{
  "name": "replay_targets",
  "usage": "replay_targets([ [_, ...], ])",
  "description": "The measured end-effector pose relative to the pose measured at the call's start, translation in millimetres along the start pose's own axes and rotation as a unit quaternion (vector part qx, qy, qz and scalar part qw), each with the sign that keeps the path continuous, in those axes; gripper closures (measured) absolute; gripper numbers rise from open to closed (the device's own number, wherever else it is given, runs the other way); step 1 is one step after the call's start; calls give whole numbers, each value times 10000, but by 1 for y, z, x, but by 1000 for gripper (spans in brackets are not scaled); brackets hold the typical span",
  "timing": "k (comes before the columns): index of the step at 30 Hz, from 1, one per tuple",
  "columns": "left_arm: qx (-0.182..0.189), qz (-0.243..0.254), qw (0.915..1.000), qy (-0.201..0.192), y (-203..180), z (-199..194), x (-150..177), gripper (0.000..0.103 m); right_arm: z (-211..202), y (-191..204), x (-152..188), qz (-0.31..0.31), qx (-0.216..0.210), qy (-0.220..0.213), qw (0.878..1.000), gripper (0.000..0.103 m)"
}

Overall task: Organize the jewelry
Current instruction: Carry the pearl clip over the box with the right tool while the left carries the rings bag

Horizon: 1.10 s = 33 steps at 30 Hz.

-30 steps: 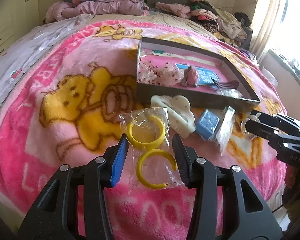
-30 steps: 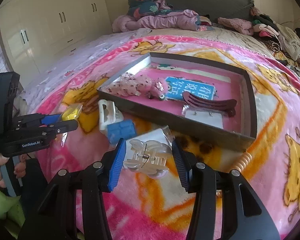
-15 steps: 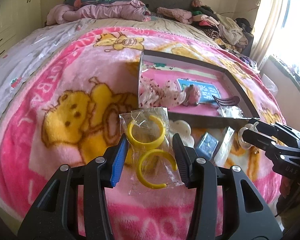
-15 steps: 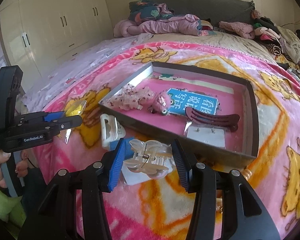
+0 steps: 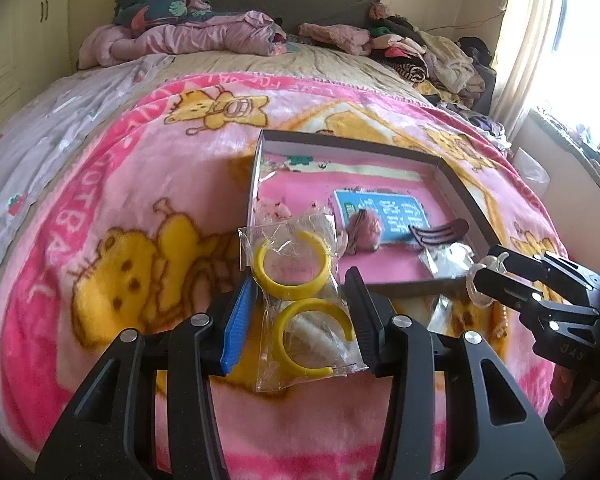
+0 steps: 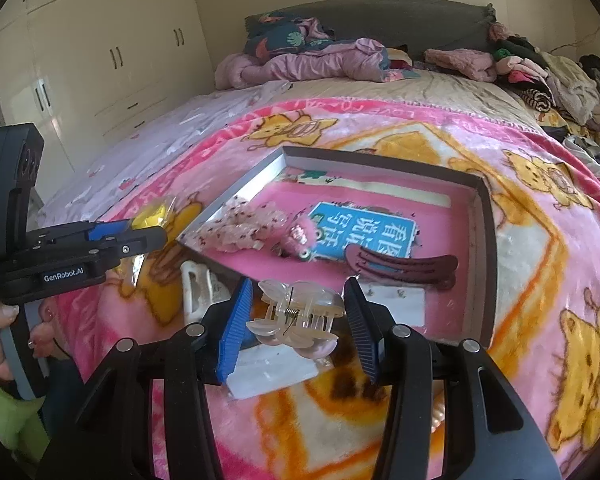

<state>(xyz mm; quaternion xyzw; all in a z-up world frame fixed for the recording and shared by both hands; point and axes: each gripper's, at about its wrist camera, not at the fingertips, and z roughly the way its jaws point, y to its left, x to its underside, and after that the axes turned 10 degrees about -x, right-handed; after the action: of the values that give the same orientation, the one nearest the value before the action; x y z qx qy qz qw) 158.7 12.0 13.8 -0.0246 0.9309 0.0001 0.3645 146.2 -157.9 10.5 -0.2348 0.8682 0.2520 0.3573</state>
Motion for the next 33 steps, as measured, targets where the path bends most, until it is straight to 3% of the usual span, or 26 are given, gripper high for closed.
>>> replay_targets([
  [12,90,116,9999,-16,-13,20,-28,66,-3,-26,-10,178,226,-125,9995,57],
  [33,122,189,9995,223,-24,69,-49,66,2,-82,-32,522,759,-353,9951,57],
])
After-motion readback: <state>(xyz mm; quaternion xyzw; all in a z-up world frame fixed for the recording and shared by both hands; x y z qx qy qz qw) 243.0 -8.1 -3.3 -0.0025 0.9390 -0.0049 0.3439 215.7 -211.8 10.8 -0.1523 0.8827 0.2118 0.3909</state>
